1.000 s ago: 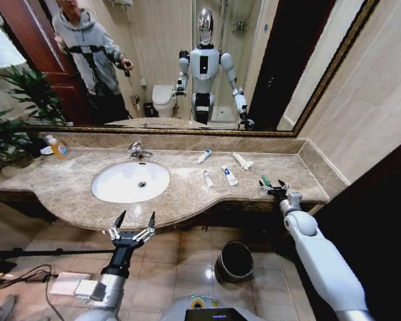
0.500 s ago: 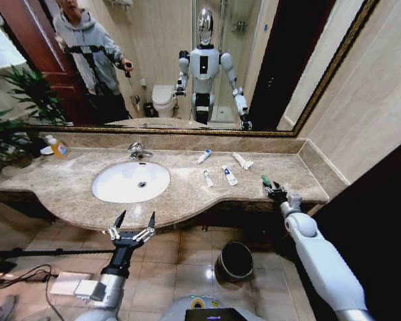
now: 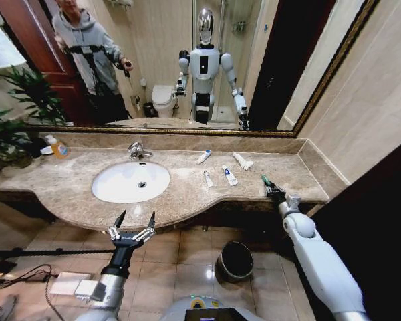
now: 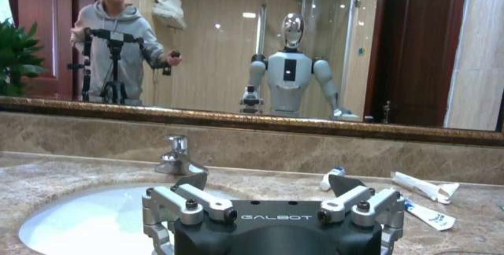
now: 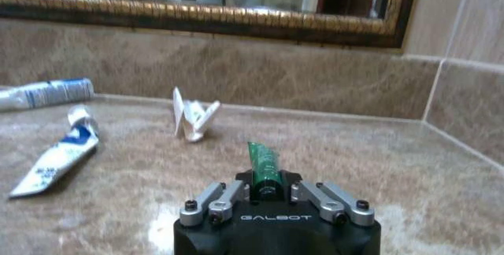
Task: Pick up the trash from the sink and place it in the trash bin.
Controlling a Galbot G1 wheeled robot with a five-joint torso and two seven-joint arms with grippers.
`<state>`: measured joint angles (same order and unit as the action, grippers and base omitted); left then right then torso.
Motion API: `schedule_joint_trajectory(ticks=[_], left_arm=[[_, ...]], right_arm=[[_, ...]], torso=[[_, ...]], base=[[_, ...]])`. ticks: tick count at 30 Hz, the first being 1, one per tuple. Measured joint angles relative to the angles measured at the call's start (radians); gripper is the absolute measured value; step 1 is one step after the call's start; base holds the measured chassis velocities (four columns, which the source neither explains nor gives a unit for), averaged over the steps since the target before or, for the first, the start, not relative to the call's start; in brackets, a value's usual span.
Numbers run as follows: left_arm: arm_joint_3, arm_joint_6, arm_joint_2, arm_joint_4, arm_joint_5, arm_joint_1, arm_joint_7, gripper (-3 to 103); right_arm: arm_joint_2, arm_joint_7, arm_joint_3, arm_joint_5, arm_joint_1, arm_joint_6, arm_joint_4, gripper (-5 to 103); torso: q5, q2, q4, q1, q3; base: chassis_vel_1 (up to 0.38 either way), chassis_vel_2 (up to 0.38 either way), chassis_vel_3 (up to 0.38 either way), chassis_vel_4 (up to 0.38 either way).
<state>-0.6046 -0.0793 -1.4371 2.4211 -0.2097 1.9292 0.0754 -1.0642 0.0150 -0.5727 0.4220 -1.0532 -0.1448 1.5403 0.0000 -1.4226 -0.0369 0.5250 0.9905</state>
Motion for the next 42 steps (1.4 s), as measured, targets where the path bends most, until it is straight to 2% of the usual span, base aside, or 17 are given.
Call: schedule_joint_trajectory(ticks=[9, 11, 13, 14, 16, 18, 21, 22, 26, 27, 31, 36, 42], left_arm=[[0.0, 0.0, 0.0, 0.0, 0.0, 0.0, 0.0, 100], [0.0, 0.0, 0.0, 0.0, 0.0, 0.0, 0.0, 100], [0.0, 0.0, 0.0, 0.0, 0.0, 0.0, 0.0, 100], [0.0, 0.0, 0.0, 0.0, 0.0, 0.0, 0.0, 100], [0.0, 0.0, 0.0, 0.0, 0.0, 0.0, 0.0, 100], [0.0, 0.0, 0.0, 0.0, 0.0, 0.0, 0.0, 100], [0.0, 0.0, 0.0, 0.0, 0.0, 0.0, 0.0, 100], [0.0, 0.0, 0.0, 0.0, 0.0, 0.0, 0.0, 100], [0.0, 0.0, 0.0, 0.0, 0.0, 0.0, 0.0, 100], [0.0, 0.0, 0.0, 0.0, 0.0, 0.0, 0.0, 100], [0.0, 0.0, 0.0, 0.0, 0.0, 0.0, 0.0, 100], [0.0, 0.0, 0.0, 0.0, 0.0, 0.0, 0.0, 100], [0.0, 0.0, 0.0, 0.0, 0.0, 0.0, 0.0, 100]], right_arm=[[-0.002, -0.013, -0.052, 0.008, -0.106, 0.006, 0.163, 21], [-0.014, -0.025, -0.073, 0.01, -0.194, 0.055, 0.24, 21], [-0.031, -0.053, -0.08, 0.003, -0.273, 0.143, 0.292, 21], [-0.031, -0.053, -0.08, 0.003, -0.273, 0.143, 0.292, 21], [-0.061, -0.072, -0.089, -0.023, -0.361, 0.239, 0.344, 21], [-0.077, -0.078, -0.095, -0.034, -0.401, 0.268, 0.369, 21], [-0.131, -0.106, -0.098, -0.061, -0.539, 0.354, 0.417, 21], [-0.131, -0.106, -0.098, -0.061, -0.539, 0.354, 0.417, 21], [-0.195, -0.13, -0.088, -0.114, -0.695, 0.478, 0.394, 21], [-0.195, -0.13, -0.088, -0.114, -0.695, 0.478, 0.394, 21], [-0.224, -0.125, -0.052, -0.153, -0.78, 0.565, 0.306, 21], [-0.234, -0.113, -0.032, -0.162, -0.774, 0.566, 0.224, 21], [-0.241, -0.075, 0.001, -0.17, -0.685, 0.506, 0.072, 21]], torso=[[-0.0001, 0.0, 0.0, 0.0, 0.0], [-0.0002, 0.0, -0.0001, 0.0, 0.0], [-0.0002, 0.0, 0.0002, 0.0, 0.0], [-0.0002, 0.0, 0.0002, 0.0, 0.0], [0.0, 0.0, 0.0001, 0.0, 0.0], [0.0, 0.0, 0.0001, 0.0, 0.0], [-0.0002, 0.0, 0.0001, 0.0, 0.0], [-0.0002, 0.0, 0.0001, 0.0, 0.0], [0.0, 0.0, 0.0002, 0.0, 0.0], [0.0, 0.0, 0.0002, 0.0, 0.0], [0.0, 0.0, 0.0003, 0.0, 0.0], [0.0, 0.0, 0.0003, 0.0, 0.0], [-0.0003, 0.0, 0.0001, 0.0, 0.0]], base=[[0.0, 0.0, 0.0, 0.0], [0.0, 0.0, 0.0, 0.0], [0.0, 0.0, 0.0, 0.0], [0.0, 0.0, 0.0, 0.0], [0.0, 0.0, 0.0, 0.0], [0.0, 0.0, 0.0, 0.0], [0.0, 0.0, 0.0, 0.0], [0.0, 0.0, 0.0, 0.0], [0.0, 0.0, 0.0, 0.0], [0.0, 0.0, 0.0, 0.0], [0.0, 0.0, 0.0, 0.0], [0.0, 0.0, 0.0, 0.0], [0.0, 0.0, 0.0, 0.0]])
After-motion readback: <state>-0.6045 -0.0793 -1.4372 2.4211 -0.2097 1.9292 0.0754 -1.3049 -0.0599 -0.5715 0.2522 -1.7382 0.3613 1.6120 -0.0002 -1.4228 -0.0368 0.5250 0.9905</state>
